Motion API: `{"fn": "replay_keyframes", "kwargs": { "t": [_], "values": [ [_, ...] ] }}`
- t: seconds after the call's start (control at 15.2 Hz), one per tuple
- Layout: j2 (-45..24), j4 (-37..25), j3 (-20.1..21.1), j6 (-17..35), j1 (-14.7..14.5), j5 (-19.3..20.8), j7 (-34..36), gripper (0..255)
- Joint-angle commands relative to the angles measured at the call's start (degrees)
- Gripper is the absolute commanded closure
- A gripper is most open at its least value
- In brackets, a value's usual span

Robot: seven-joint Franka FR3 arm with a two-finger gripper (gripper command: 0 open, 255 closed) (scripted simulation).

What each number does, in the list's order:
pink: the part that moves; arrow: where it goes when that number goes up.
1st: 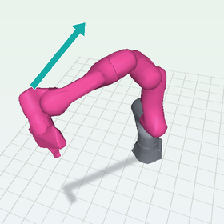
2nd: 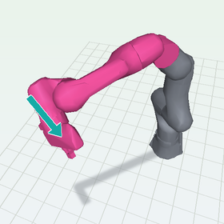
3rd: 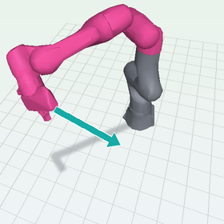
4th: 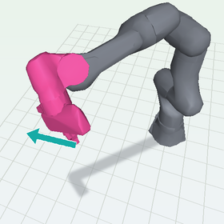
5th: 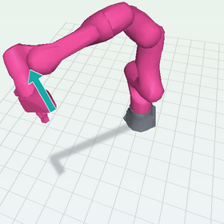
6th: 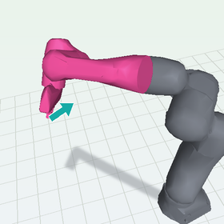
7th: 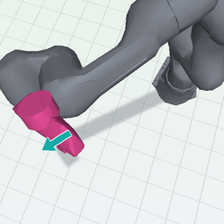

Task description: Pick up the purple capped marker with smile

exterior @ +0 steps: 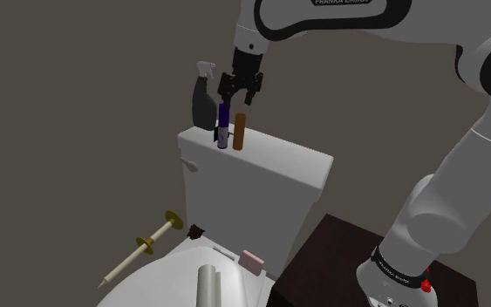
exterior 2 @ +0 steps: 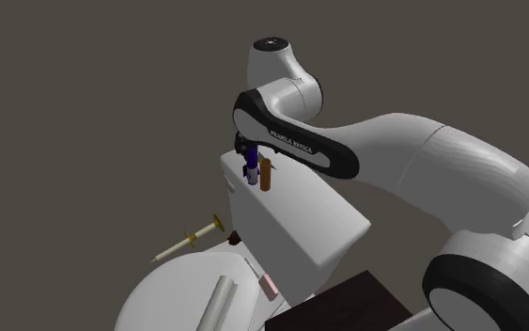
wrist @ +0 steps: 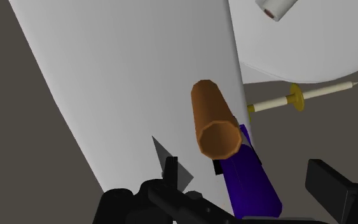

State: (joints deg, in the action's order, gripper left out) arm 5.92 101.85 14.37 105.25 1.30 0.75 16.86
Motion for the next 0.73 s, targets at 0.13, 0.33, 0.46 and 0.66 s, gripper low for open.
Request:
{"fn": "replay_keyframes", "kwargs": {
  "t": [0.13,0.33,0.46,0.66],
  "values": [
    [-6.97,-8.14,1.13,-0.45,-0.61,2.55,3.68,0],
    [-6.64,-5.42,1.07,1.94,-0.58,2.48,3.73,0],
    [-6.49,-3.70,1.05,3.52,-0.56,2.46,3.77,0],
    [-6.40,-2.39,1.04,4.75,-0.54,2.46,3.82,0]
  ]
}}
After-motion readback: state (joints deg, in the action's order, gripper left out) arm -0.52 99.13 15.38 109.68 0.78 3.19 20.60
